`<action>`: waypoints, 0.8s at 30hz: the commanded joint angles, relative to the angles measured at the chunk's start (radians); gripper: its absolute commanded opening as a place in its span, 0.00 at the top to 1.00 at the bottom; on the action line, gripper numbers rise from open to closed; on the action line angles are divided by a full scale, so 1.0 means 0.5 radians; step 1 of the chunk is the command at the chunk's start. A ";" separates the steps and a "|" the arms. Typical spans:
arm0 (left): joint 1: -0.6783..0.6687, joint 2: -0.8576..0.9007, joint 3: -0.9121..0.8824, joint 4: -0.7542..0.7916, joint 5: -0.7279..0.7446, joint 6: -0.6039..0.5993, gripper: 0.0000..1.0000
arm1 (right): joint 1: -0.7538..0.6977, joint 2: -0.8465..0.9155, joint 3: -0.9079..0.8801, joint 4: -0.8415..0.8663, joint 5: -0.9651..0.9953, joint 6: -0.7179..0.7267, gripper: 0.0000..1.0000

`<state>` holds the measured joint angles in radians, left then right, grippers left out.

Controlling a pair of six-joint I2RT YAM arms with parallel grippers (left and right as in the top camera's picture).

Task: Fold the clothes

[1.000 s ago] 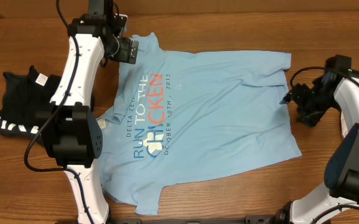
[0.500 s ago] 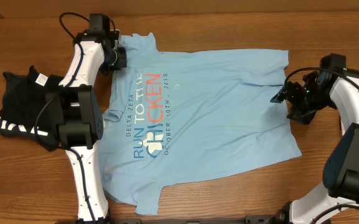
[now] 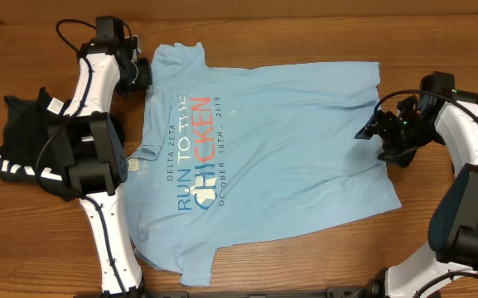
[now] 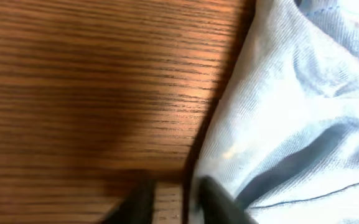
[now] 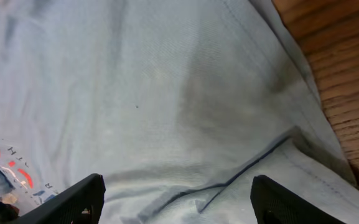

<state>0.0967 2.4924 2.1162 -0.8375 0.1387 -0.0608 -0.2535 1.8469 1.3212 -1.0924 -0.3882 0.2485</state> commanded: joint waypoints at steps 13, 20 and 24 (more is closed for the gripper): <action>0.018 0.042 0.623 -0.863 0.198 0.109 0.82 | 0.063 -0.034 0.015 -0.034 -0.053 -0.088 0.25; 0.002 0.042 0.412 -1.019 0.182 0.022 0.71 | 0.064 -0.034 0.015 0.034 -0.121 -0.088 0.25; 0.002 0.043 0.175 -0.783 0.131 -0.070 0.72 | 0.064 -0.034 0.015 0.034 -0.125 -0.088 0.25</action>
<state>0.0994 2.5156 2.2734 -1.2743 0.2272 -0.0502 -0.2226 1.8469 1.3212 -1.0794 -0.4408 0.2089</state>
